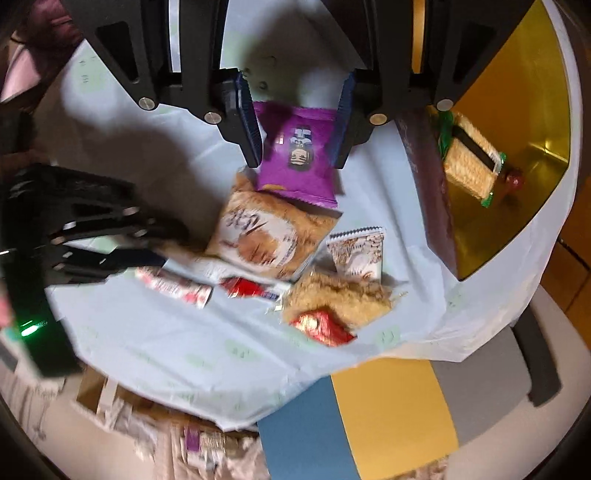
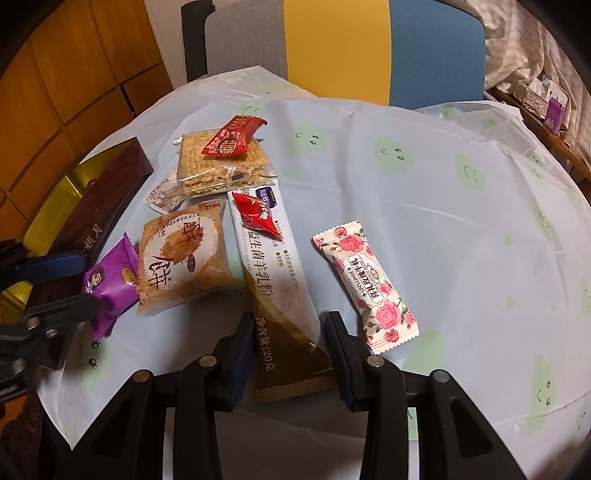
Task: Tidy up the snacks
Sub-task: 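Grasp the purple candy bag with the left tool, then move the purple candy bag into the gold tray and open the left tool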
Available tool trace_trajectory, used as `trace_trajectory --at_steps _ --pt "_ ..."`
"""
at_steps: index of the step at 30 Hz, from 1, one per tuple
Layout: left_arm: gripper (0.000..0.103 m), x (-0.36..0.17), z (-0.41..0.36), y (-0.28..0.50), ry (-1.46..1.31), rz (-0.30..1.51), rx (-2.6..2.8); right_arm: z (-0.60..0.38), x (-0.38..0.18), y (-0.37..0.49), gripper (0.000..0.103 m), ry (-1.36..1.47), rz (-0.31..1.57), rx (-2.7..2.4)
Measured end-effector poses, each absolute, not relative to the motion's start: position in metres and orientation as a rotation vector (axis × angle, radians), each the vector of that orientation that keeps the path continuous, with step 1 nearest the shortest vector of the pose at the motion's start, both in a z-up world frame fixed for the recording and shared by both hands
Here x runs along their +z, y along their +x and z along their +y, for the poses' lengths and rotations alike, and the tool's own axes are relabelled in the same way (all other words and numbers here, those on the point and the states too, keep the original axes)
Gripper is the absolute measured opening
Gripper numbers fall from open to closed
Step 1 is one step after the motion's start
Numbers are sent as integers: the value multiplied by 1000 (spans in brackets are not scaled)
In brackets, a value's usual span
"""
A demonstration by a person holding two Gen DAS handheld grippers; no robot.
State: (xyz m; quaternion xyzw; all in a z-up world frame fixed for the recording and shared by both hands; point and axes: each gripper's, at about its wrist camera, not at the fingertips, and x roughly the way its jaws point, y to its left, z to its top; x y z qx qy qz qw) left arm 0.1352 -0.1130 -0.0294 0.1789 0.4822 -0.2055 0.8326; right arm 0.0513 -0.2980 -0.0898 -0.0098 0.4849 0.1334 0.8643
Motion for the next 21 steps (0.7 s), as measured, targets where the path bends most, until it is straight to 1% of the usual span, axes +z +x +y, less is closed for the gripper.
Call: trace_trajectory --at_steps 7,13,17,21 --pt "46 -44 -118 149 422 1073 -440 -298 -90 52 39 -16 1018 282" --pt "39 -45 -118 143 402 1053 -437 -297 -90 52 39 -15 1014 281" --pt "38 -39 -110 129 308 1017 -424 -297 -90 52 40 -15 1012 277" --pt "38 -21 -89 103 111 948 -453 -295 -91 51 39 -26 1007 271"
